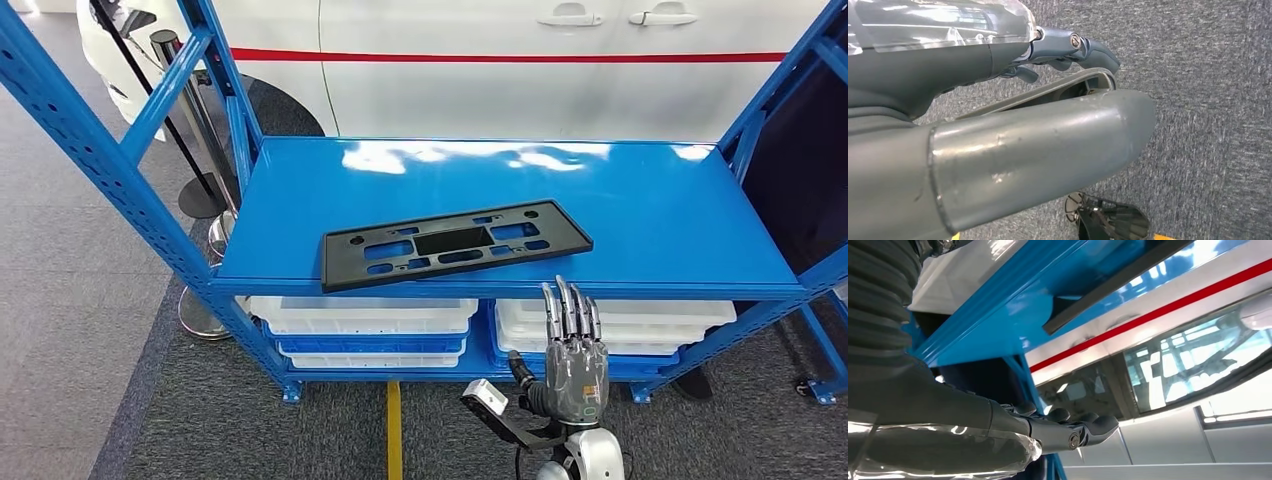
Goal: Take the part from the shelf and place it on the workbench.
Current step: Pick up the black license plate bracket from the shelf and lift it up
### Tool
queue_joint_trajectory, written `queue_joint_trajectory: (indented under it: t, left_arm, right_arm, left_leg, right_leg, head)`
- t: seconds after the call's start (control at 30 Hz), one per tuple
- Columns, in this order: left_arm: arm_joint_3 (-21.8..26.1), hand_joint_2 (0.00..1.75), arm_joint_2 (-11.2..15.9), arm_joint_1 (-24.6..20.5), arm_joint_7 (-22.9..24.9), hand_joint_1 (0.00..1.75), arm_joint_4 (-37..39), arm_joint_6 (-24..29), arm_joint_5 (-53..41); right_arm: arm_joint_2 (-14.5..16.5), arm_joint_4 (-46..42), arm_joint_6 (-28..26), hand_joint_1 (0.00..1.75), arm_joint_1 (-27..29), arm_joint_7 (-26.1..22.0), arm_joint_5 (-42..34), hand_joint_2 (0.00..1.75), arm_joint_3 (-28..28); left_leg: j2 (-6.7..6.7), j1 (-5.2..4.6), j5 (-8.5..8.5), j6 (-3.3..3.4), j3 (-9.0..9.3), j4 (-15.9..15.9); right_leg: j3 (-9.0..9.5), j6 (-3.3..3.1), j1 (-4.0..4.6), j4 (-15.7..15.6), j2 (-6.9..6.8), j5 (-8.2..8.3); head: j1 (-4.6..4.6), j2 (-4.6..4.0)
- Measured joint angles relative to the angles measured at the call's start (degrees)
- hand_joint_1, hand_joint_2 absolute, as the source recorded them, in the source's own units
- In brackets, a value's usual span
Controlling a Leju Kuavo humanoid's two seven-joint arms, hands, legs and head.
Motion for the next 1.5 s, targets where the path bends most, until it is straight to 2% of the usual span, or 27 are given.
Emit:
queue_joint_trajectory:
  t: [0.07, 0.13, 0.2, 0.27, 0.33, 0.37, 0.4, 0.43, 0.5, 0.57, 0.67, 0.73, 0.77, 0.83, 0.87, 0.9, 0.93, 1.0, 1.07, 1.13, 1.23, 1.3, 1.37, 1.4, 1.43, 1.47, 1.5]
  left_arm:
    - [-0.03, 0.0, -0.02, -0.06, 0.01, 0.0, 0.07, 0.06, -0.11]
    - [-0.03, 0.0, 0.02, -0.16, 0.04, 0.0, 0.1, 0.09, -0.22]
    - [-0.07, 0.0, 0.21, -0.25, 0.08, 0.0, 0.1, 0.08, -0.35]
    - [-0.13, 0.0, 0.39, -0.34, 0.1, 0.0, 0.1, 0.01, -0.63]
    - [-0.15, 0.0, 0.43, -0.33, 0.12, 0.0, 0.1, -0.08, -0.85]
    - [-0.16, 0.0, 0.48, -0.3, 0.14, 0.0, 0.1, -0.1, -0.88]
    - [-0.16, 0.0, 0.56, -0.25, 0.16, 0.0, 0.1, -0.12, -0.89]
    - [-0.16, 0.0, 0.67, -0.21, 0.19, 0.0, 0.1, -0.13, -0.9]
    - [-0.17, 0.0, 0.86, -0.21, 0.2, 0.0, 0.11, -0.14, -0.93]
    - [-0.19, 0.0, 0.92, -0.3, 0.2, 0.0, 0.12, -0.18, -0.96]
    - [-0.22, 0.0, 0.92, -0.27, 0.2, 0.0, 0.13, -0.21, -1.01]
    - [-0.23, 0.0, 0.93, -0.27, 0.19, 0.0, 0.12, -0.22, -1.05]
    - [-0.24, 0.0, 0.96, -0.29, 0.19, 0.0, 0.11, -0.24, -1.12]
    - [-0.25, 0.0, 1.07, -0.29, 0.17, 0.0, 0.1, -0.27, -1.31]
    - [-0.26, 0.0, 1.13, -0.28, 0.18, 0.0, 0.1, -0.3, -1.42]
    - [-0.26, 0.0, 1.19, -0.27, 0.19, 0.0, 0.1, -0.31, -1.5]
    - [-0.27, 0.0, 1.24, -0.26, 0.19, 0.0, 0.1, -0.33, -1.56]
    - [-0.28, 0.0, 1.27, -0.24, 0.2, 0.0, 0.11, -0.36, -1.67]
    - [-0.3, 0.0, 1.19, -0.25, 0.2, 0.0, 0.15, -0.39, -1.75]
    - [-0.31, 0.0, 1.19, -0.29, 0.22, 0.0, 0.19, -0.41, -1.8]
    - [-0.34, 0.0, 1.48, -0.38, 0.24, 0.0, 0.16, -0.4, -1.81]
    - [-0.38, 0.0, 1.63, -0.4, 0.25, 0.0, 0.16, -0.42, -1.84]
    - [-0.39, 0.0, 1.67, -0.34, 0.32, 0.0, 0.17, -0.42, -1.89]
    - [-0.4, 0.0, 1.73, -0.25, 0.4, 0.0, 0.17, -0.42, -1.93]
    - [-0.4, 0.0, 1.81, -0.14, 0.51, 0.0, 0.17, -0.41, -1.97]
    - [-0.41, 0.0, 1.92, -0.05, 0.62, 0.0, 0.17, -0.4, -2.02]
    - [-0.42, 0.0, 2.04, 0.0, 0.72, 0.0, 0.17, -0.4, -2.07]
  right_arm:
    - [-0.03, 0.04, -0.02, 0.0, 0.02, -0.14, -0.11, 1.75, 1.04]
    - [-0.05, 0.13, -0.03, 0.0, 0.08, -0.25, -0.12, 1.75, 2.04]
    - [-0.04, 0.26, -0.04, 0.0, 0.09, -0.25, -0.02, 1.75, 2.94]
    - [-0.03, 0.48, -0.04, 0.0, 0.03, -0.25, 0.2, 1.75, 3.74]
    - [-0.03, 0.84, -0.04, 0.0, 0.0, -0.25, 0.35, 1.75, 4.33]
    - [-0.04, 1.06, -0.04, 0.0, 0.0, -0.25, 0.37, 1.75, 4.55]
    - [-0.04, 1.28, -0.04, 0.0, 0.0, -0.25, 0.38, 1.75, 4.75]
    - [-0.05, 1.48, -0.04, 0.0, 0.0, -0.25, 0.39, 1.75, 4.94]
    - [-0.05, 1.8, -0.04, 0.0, -0.05, -0.25, 0.39, 1.75, 5.26]
    - [-0.07, 1.97, -0.04, 0.0, -0.11, -0.25, 0.39, 1.75, 5.49]
    - [-0.13, 2.13, -0.04, 0.0, -0.14, -0.24, 0.48, 1.75, 5.69]
    - [-0.17, 2.22, -0.04, 0.0, -0.17, -0.21, 0.49, 1.75, 5.79]
    - [-0.21, 2.29, -0.04, 0.0, -0.18, -0.2, 0.48, 1.75, 5.85]
    - [-0.28, 2.56, -0.04, 0.0, -0.21, -0.1, 0.45, 1.75, 5.95]
    - [-0.3, 2.74, -0.04, 0.0, -0.22, -0.02, 0.44, 1.75, 5.98]
    - [-0.31, 2.93, -0.04, 0.0, -0.24, 0.05, 0.42, 1.75, 6.01]
    - [-0.31, 3.12, -0.04, 0.0, -0.26, 0.1, 0.4, 1.75, 6.07]
    - [-0.31, 3.38, -0.04, 0.0, -0.33, 0.12, 0.39, 1.75, 6.24]
    - [-0.31, 3.5, -0.04, 0.0, -0.41, 0.12, 0.38, 1.75, 6.44]
    - [-0.31, 3.58, -0.04, 0.0, -0.45, 0.12, 0.38, 1.75, 6.56]
    - [-0.28, 3.64, -0.09, 0.0, -0.5, 0.12, 0.38, 1.75, 6.78]
    - [-0.27, 3.75, -0.14, 0.0, -0.54, 0.12, 0.37, 1.75, 6.97]
    - [-0.27, 3.95, -0.16, 0.0, -0.57, 0.18, 0.35, 1.75, 7.03]
    - [-0.27, 4.08, -0.16, 0.0, -0.58, 0.23, 0.31, 1.75, 7.03]
    - [-0.27, 4.21, -0.17, 0.0, -0.59, 0.29, 0.24, 1.75, 7.03]
    - [-0.27, 4.34, -0.17, 0.0, -0.6, 0.34, 0.13, 1.75, 7.06]
    - [-0.27, 4.48, -0.16, 0.0, -0.63, 0.38, 0.02, 1.75, 7.1]
  left_leg:
    - [-0.01, -0.13, -0.31, -0.39, 0.05, 0.13]
    - [0.05, 0.0, -0.44, -1.02, 0.07, 0.01]
    - [0.12, 0.13, -1.01, -1.7, 0.12, 0.41]
    - [0.15, 0.3, -3.44, -2.36, -1.67, 4.5]
    - [0.16, 0.68, -6.7, -2.94, -5.64, 12.06]
    - [0.17, 0.87, -7.35, -3.18, -7.31, 14.91]
    - [0.17, 1.04, -6.82, -3.36, -8.05, 15.78]
    - [0.18, 1.19, -5.19, -3.51, -7.63, 14.33]
    - [0.21, 1.41, -0.93, -3.71, -4.39, 6.82]
    - [0.08, 1.27, 0.94, -3.35, -2.01, 1.37]
    - [-0.05, 1.0, 1.02, -2.11, -1.79, 0.47]
    - [-0.01, 1.1, 1.22, -1.21, -1.66, 0.13]
    - [0.01, 1.15, 1.27, -0.79, -1.59, -0.03]
    - [0.04, 0.96, 1.14, -0.27, -1.57, -0.04]
    - [0.04, 0.8, 1.05, -0.12, -1.53, -0.03]
    - [0.01, 0.62, 0.96, -0.03, -1.41, -0.02]
    - [-0.03, 0.44, 0.85, 0.02, -1.21, -0.01]
    - [-0.15, 0.13, 0.52, 0.0, -0.62, -0.03]
    - [-0.18, -0.08, 0.14, -0.34, -0.32, 0.02]
    - [-0.1, 0.04, -0.11, -0.98, -0.29, -0.02]
    - [0.05, 0.04, -1.01, -2.0, -0.08, 0.82]
    - [0.07, 0.3, -3.47, -2.59, -2.43, 5.84]
    - [0.09, 0.72, -6.14, -3.2, -6.89, 13.36]
    - [0.1, 0.9, -6.16, -3.46, -8.5, 15.49]
    - [0.1, 1.03, -5.03, -3.65, -9.08, 15.56]
    - [0.12, 1.15, -2.83, -3.75, -8.43, 13.24]
    - [0.17, 1.25, -0.15, -3.77, -6.86, 9.11]
  right_leg:
    - [2.07, -0.76, 0.47, -4.76, -0.03, 1.4]
    - [2.29, -0.92, 0.72, -5.67, 0.02, 1.28]
    - [2.84, -1.19, 0.35, -6.45, 0.0, 1.47]
    - [3.49, -1.48, -0.12, -7.17, -0.2, 1.61]
    - [3.66, -1.64, -0.15, -7.23, -0.37, 1.48]
    - [3.7, -1.63, -0.17, -7.2, -0.4, 1.4]
    - [3.79, -1.55, -0.23, -7.15, -0.39, 1.3]
    - [3.93, -1.41, -0.32, -7.08, -0.36, 1.16]
    - [4.23, -0.89, -0.52, -6.75, -0.3, 0.73]
    - [4.24, -0.2, -0.41, -6.32, -0.27, 0.33]
    - [4.2, 0.73, -0.32, -6.43, -0.19, 0.32]
    - [3.57, 1.22, -0.51, -4.81, -0.12, -0.88]
    - [2.42, 1.37, -0.56, -2.31, -0.09, -2.34]
    - [-1.35, 1.45, -0.56, 5.23, -0.05, -5.81]
    - [-3.18, 1.42, -0.54, 8.57, -0.05, -6.8]
    - [-4.19, 1.3, -0.51, 10.14, -0.05, -6.69]
    - [-4.17, 1.05, -0.42, 9.63, -0.04, -5.51]
    - [-1.14, 0.0, 0.02, 2.63, -0.01, -1.18]
    - [1.9, -1.17, 0.61, -3.98, -0.09, 1.14]
    - [2.68, -1.56, 1.0, -5.75, -0.1, 1.04]
    - [3.78, -1.75, 0.49, -7.12, 0.01, 1.22]
    - [4.74, -2.02, 0.07, -7.86, -0.22, 1.19]
    - [5.14, -2.17, 0.0, -7.92, -0.34, 0.81]
    - [5.39, -2.12, -0.02, -7.9, -0.34, 0.56]
    - [5.73, -2.03, -0.05, -7.88, -0.29, 0.27]
    - [6.18, -1.87, -0.1, -7.86, -0.24, -0.06]
    - [6.72, -1.64, -0.14, -7.83, -0.22, -0.48]
  head:
    - [0.0, 0.01]
    - [0.01, 0.02]
    - [-0.01, 0.02]
    - [-0.03, 0.01]
    - [-0.03, 0.01]
    - [-0.04, 0.01]
    - [-0.04, 0.01]
    - [-0.04, 0.01]
    - [-0.04, 0.01]
    - [-0.03, 0.01]
    - [-0.03, 0.01]
    - [-0.03, 0.01]
    - [-0.02, 0.01]
    - [-0.02, 0.01]
    - [-0.02, 0.01]
    - [-0.03, 0.01]
    - [-0.03, 0.01]
    - [-0.03, 0.02]
    - [-0.03, 0.01]
    - [-0.03, 0.0]
    - [-0.05, 0.01]
    - [-0.11, 0.01]
    - [-0.16, 0.02]
    - [-0.16, 0.02]
    - [-0.17, 0.02]
    - [-0.17, 0.02]
    - [-0.16, 0.02]
